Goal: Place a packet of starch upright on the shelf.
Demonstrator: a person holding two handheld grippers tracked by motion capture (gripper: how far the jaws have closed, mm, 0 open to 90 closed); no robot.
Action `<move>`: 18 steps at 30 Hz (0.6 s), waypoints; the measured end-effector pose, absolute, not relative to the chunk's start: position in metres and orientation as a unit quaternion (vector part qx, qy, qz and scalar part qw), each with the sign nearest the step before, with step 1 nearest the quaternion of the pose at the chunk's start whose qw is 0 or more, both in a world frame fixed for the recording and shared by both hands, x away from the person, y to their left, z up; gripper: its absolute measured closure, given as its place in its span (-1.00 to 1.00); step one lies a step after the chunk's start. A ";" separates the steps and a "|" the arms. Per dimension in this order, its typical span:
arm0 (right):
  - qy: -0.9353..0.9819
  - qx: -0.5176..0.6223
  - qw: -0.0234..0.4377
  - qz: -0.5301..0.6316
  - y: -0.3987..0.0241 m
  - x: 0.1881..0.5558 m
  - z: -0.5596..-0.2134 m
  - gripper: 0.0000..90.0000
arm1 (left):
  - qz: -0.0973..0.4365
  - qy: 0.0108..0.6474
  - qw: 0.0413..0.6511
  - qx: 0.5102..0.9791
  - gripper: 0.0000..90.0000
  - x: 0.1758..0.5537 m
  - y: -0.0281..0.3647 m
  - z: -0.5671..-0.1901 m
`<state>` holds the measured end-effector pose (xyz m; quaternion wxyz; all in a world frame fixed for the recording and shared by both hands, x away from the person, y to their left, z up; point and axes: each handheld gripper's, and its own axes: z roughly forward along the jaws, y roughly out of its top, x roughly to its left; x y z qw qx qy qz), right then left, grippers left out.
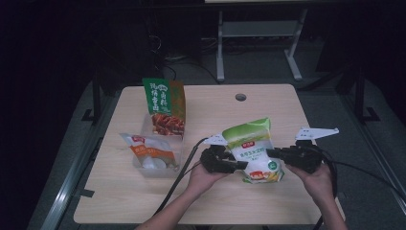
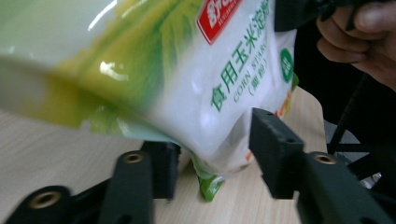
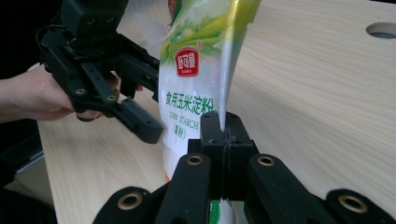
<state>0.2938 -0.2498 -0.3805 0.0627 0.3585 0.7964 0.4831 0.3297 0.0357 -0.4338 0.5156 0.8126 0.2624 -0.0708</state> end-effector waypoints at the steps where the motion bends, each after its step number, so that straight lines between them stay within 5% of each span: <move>1: 0.797 0.356 0.065 0.483 -0.249 0.294 -0.381 0.99 | -0.067 0.262 0.515 0.814 0.29 0.330 0.035 -0.434; 2: 0.796 0.355 0.065 0.485 -0.249 0.293 -0.381 0.99 | -0.061 0.260 0.514 0.815 0.47 0.329 0.035 -0.433; 7: 0.797 0.355 0.070 0.484 -0.244 0.294 -0.382 0.99 | -0.030 0.255 0.514 0.818 0.74 0.327 0.040 -0.426; 18: 0.803 0.328 0.073 0.493 -0.219 0.301 -0.388 0.98 | 0.038 0.255 0.499 0.827 0.82 0.325 0.062 -0.412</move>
